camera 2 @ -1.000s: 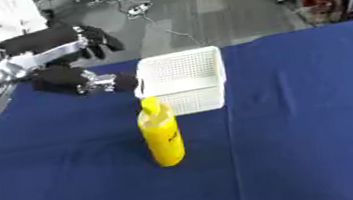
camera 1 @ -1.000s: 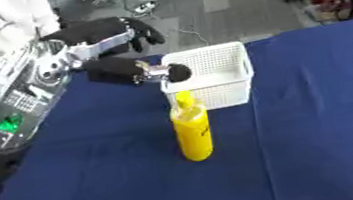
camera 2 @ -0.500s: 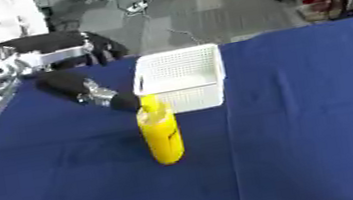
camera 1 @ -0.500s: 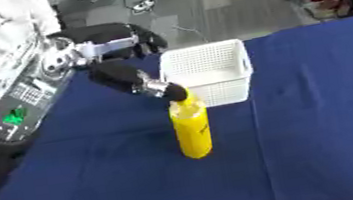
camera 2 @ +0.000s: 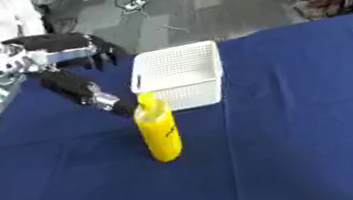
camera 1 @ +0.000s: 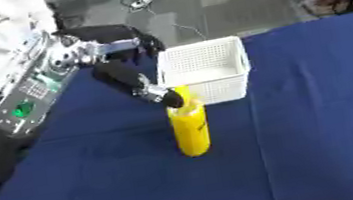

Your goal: Pick up objects on the table and place them in the box.

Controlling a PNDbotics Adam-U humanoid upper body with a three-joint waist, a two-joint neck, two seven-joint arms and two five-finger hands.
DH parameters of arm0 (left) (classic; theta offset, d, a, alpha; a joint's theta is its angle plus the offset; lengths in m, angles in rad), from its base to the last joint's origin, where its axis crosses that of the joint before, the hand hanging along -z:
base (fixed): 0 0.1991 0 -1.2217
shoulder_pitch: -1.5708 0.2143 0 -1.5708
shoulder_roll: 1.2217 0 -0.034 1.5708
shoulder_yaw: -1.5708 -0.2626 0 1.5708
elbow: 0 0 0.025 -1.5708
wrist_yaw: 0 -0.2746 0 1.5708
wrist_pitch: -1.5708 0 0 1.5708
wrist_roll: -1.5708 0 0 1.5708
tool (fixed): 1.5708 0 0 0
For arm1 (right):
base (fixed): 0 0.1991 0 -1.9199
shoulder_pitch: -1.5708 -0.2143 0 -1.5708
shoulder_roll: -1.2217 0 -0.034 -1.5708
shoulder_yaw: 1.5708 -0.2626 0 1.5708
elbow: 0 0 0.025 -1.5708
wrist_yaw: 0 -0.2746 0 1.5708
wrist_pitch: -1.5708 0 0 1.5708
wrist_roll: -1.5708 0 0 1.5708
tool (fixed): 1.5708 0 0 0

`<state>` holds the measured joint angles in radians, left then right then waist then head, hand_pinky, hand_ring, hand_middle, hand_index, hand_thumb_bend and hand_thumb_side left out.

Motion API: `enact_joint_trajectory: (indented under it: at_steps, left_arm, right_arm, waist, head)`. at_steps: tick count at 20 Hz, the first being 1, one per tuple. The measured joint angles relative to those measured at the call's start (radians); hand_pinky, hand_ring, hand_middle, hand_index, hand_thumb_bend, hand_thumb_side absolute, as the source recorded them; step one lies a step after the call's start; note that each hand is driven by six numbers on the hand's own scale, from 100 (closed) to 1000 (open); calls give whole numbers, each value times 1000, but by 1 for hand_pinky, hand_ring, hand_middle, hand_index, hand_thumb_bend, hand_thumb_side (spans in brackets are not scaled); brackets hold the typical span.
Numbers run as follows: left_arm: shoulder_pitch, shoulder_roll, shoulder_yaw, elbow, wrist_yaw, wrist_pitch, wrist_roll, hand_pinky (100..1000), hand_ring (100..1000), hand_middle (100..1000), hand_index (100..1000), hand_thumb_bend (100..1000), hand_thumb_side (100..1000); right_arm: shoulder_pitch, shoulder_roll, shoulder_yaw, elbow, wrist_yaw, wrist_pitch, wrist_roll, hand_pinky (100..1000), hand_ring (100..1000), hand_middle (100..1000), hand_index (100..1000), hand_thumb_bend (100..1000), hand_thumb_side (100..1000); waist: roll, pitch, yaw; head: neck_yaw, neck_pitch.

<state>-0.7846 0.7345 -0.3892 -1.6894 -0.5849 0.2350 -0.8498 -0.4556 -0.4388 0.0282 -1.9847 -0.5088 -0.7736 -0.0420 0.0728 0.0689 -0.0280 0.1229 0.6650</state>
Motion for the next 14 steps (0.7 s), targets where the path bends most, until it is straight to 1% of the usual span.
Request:
enact_joint_trajectory:
  at_steps: [1,2,3,4,7,14]
  left_arm:
    - [0,-2,-2,3,0,0,-6,702,676,783,935,1000,803]
    - [0,-5,-5,8,3,1,-12,677,664,771,923,1000,798]
    - [0,-8,-6,13,8,2,-17,686,667,775,927,1000,800]
    - [-1,-10,-6,18,13,4,-23,659,654,761,911,1000,792]
    - [-1,-17,-8,32,34,11,-35,643,647,753,903,1000,798]
    - [-6,-25,-18,61,80,22,-49,655,647,755,905,988,776]
  right_arm:
    - [0,0,0,0,0,0,0,179,255,320,452,100,850]
    - [-1,0,0,0,-2,0,0,179,256,320,452,100,850]
    - [-1,0,0,0,-3,1,1,179,256,320,452,100,850]
    - [-2,0,0,0,-3,1,1,179,256,320,452,100,850]
    - [-8,1,0,0,-6,2,2,180,255,320,452,100,850]
    - [-9,8,0,0,-8,4,4,180,255,320,452,100,850]
  waist:
    - [0,0,0]
    - [0,0,-1]
    - [0,1,-2]
    - [1,2,-4]
    - [2,5,-6]
    - [5,7,-13]
  head:
    - [0,0]
    - [0,0]
    - [0,1]
    - [0,1]
    - [0,1]
    - [0,3]
